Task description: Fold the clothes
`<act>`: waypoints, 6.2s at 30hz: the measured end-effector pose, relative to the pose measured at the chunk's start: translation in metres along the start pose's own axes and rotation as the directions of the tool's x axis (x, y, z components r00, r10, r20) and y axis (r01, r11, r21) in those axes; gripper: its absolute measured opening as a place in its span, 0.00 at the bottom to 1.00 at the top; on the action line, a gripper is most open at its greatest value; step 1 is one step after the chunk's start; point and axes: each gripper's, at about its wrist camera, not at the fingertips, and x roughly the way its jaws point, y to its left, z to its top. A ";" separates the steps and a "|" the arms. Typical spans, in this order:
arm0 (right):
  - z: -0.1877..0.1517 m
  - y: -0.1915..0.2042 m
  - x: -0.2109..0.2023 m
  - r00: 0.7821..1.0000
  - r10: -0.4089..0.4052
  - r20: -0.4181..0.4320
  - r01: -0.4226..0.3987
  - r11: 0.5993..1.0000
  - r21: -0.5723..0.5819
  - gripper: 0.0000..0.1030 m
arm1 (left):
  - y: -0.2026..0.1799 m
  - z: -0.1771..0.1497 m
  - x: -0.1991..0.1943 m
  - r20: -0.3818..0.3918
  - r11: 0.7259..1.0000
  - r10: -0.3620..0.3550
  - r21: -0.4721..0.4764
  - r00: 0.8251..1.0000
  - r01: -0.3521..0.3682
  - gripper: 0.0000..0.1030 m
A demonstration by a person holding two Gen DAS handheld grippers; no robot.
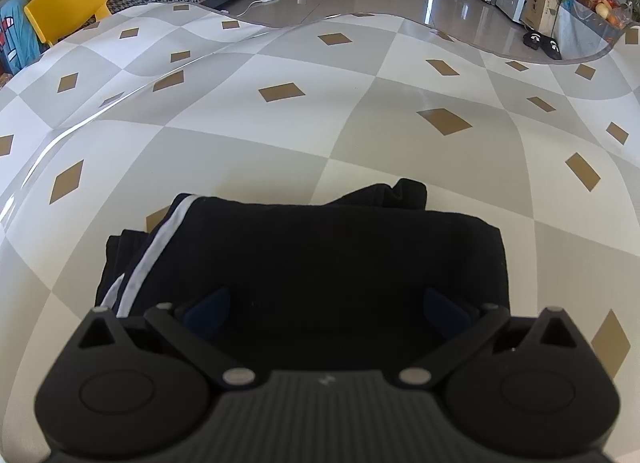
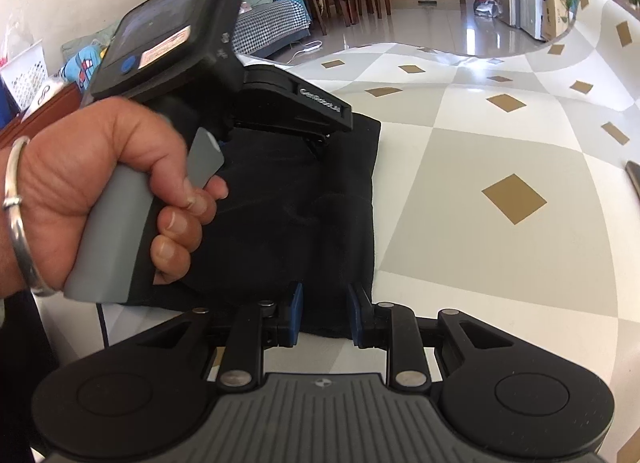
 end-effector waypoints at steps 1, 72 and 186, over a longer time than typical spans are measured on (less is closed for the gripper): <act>0.002 -0.003 -0.002 1.000 0.006 0.013 -0.007 1.000 0.027 0.23 | 0.003 0.000 -0.002 0.000 1.000 -0.009 -0.005 1.000 0.009 1.00; 0.008 0.016 0.002 0.985 -0.163 0.050 0.162 0.987 0.013 0.42 | 0.073 -0.107 -0.085 0.013 0.997 0.041 0.071 0.999 -0.042 1.00; 0.005 0.011 -0.011 0.967 -0.051 -0.250 0.047 0.999 -0.025 0.43 | 0.071 -0.163 -0.110 -0.144 0.990 0.092 0.115 0.985 -0.076 1.00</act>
